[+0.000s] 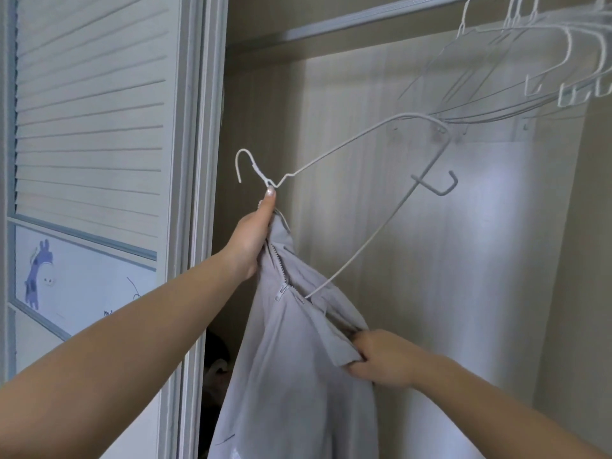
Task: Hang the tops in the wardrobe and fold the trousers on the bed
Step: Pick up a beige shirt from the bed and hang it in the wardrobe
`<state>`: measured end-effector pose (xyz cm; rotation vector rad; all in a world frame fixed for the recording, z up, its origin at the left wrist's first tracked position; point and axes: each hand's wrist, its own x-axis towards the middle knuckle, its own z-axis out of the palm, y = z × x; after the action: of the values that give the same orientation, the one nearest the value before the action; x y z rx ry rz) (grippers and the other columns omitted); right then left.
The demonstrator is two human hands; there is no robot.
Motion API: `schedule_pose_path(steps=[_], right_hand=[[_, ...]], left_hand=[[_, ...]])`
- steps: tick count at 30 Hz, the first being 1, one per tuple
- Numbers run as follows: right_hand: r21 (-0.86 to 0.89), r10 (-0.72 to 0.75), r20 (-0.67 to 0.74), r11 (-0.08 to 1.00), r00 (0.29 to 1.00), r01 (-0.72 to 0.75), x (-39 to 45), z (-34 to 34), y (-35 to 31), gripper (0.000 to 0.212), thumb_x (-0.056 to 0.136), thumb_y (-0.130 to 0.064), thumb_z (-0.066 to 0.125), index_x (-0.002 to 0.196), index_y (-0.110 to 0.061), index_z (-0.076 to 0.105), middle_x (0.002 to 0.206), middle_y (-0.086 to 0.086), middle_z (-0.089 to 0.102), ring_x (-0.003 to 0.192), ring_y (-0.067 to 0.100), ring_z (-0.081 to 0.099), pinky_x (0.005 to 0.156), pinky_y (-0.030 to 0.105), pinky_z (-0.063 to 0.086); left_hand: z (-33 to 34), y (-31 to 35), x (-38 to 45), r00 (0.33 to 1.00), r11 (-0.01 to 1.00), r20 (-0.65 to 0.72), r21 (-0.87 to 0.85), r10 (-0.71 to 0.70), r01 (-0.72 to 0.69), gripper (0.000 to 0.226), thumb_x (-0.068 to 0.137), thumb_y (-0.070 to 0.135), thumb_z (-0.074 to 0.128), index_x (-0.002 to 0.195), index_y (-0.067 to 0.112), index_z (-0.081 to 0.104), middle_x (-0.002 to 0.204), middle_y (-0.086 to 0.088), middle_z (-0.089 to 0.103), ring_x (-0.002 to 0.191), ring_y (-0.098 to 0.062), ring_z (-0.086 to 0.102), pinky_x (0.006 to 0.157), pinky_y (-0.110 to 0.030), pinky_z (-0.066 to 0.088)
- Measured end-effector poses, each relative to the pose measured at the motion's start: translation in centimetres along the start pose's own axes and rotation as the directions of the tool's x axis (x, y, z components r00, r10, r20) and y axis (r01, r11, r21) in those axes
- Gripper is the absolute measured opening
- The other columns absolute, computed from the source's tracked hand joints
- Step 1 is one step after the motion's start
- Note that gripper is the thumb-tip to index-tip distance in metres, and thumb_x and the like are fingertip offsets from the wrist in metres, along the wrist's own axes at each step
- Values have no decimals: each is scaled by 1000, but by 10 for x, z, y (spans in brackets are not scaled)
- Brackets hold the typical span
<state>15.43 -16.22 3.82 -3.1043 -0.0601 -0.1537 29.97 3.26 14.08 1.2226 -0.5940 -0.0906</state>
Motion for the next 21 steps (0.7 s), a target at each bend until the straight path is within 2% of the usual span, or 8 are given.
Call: schedule_pose_path(steps=[3,6,9,11,13,16,19,21], right_hand=[[-172,-7,-71,985,997,-6,-4,-10,17,34,87,-39,50,103,-13,64,118,4,61,106,24,58,81,28,44],[-219,7,-111,975,994,-32,-10,-19,26,34,87,-41,48,104,-17,66,127,-4,54,110,19,57,80,27,44],[-258,-6,-153,965,988,-34,-17,-26,35,33,87,-42,47,105,-22,66,135,-11,48,112,16,57,78,27,46],[-267,-15,-185,963,983,-36,-24,-30,42,29,87,-40,48,102,-23,66,131,-16,48,110,14,56,71,24,40],[-291,-27,-230,956,973,-43,-32,-35,49,23,87,-39,48,96,-25,64,118,-14,53,106,12,56,69,22,33],[-410,-91,-301,911,949,-43,-43,-38,59,24,88,-43,45,100,-30,60,113,-12,58,104,12,56,75,24,38],[-400,-137,-307,916,942,3,-53,-41,64,21,86,-45,46,105,-39,53,120,-17,53,97,9,55,63,20,37],[-387,-128,-271,922,954,14,-60,-44,69,16,86,-48,49,96,-35,50,120,-19,51,95,8,56,58,18,32]], left_hand=[[-6,-9,1,1000,998,-3,53,-17,18,69,73,78,52,99,15,68,88,-5,75,84,-19,72,72,-32,53],[-7,-16,0,1000,998,-1,61,-28,28,72,73,79,51,100,15,69,91,-6,75,89,-21,71,79,-35,55],[-9,-24,1,998,969,39,240,46,-54,72,74,76,54,95,10,72,92,-9,75,91,-24,70,91,-41,53],[-11,-31,1,992,920,72,371,105,-124,70,77,73,54,90,6,74,90,-8,75,91,-24,70,93,-39,51],[-15,-37,0,990,881,69,451,126,-144,69,80,70,53,85,5,74,84,-5,75,87,-21,70,90,-35,51],[-19,-44,3,993,859,30,500,112,-112,76,77,73,51,81,0,72,78,-8,74,76,-19,68,78,-31,51],[-23,-53,7,993,824,20,556,116,-108,58,80,73,48,70,22,76,73,6,73,75,-10,66,71,-25,47],[-27,-57,6,989,792,35,596,140,-134,46,82,73,46,67,39,73,71,18,71,75,-3,64,71,-24,44]])
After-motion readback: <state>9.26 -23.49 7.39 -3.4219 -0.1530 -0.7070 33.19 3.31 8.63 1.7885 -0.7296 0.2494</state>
